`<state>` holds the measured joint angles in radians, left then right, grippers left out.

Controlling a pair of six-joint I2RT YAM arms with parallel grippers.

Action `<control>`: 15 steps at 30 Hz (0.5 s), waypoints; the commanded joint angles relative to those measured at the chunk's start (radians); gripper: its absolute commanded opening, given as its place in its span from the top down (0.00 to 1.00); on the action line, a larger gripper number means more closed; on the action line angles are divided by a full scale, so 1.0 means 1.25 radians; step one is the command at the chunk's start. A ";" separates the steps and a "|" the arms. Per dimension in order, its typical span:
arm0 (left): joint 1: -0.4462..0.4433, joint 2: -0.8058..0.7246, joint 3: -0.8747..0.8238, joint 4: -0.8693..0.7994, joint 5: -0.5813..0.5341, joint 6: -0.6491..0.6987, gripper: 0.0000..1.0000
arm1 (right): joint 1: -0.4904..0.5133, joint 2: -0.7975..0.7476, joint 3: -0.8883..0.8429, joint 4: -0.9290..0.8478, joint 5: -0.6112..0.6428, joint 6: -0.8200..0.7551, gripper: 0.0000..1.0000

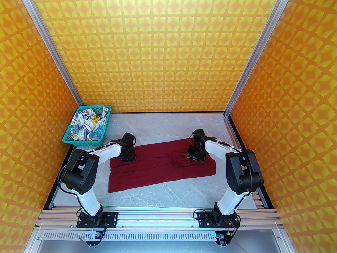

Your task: Fold and stack the mixed laundry pile

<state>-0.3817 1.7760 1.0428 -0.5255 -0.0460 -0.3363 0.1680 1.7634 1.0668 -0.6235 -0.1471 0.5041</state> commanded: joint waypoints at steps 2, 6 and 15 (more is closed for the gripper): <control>-0.007 -0.019 -0.037 -0.032 0.027 -0.023 0.57 | -0.004 -0.011 0.033 -0.007 0.030 -0.008 0.63; -0.008 -0.081 -0.019 -0.058 0.027 -0.034 0.52 | -0.004 -0.048 0.046 -0.034 0.038 -0.018 0.63; -0.008 -0.107 0.049 -0.121 0.042 -0.054 0.58 | -0.003 -0.103 0.037 -0.055 0.012 -0.019 0.62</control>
<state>-0.3870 1.6344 1.0721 -0.6270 -0.0246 -0.3805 0.1680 1.6619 1.1027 -0.6685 -0.1272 0.4919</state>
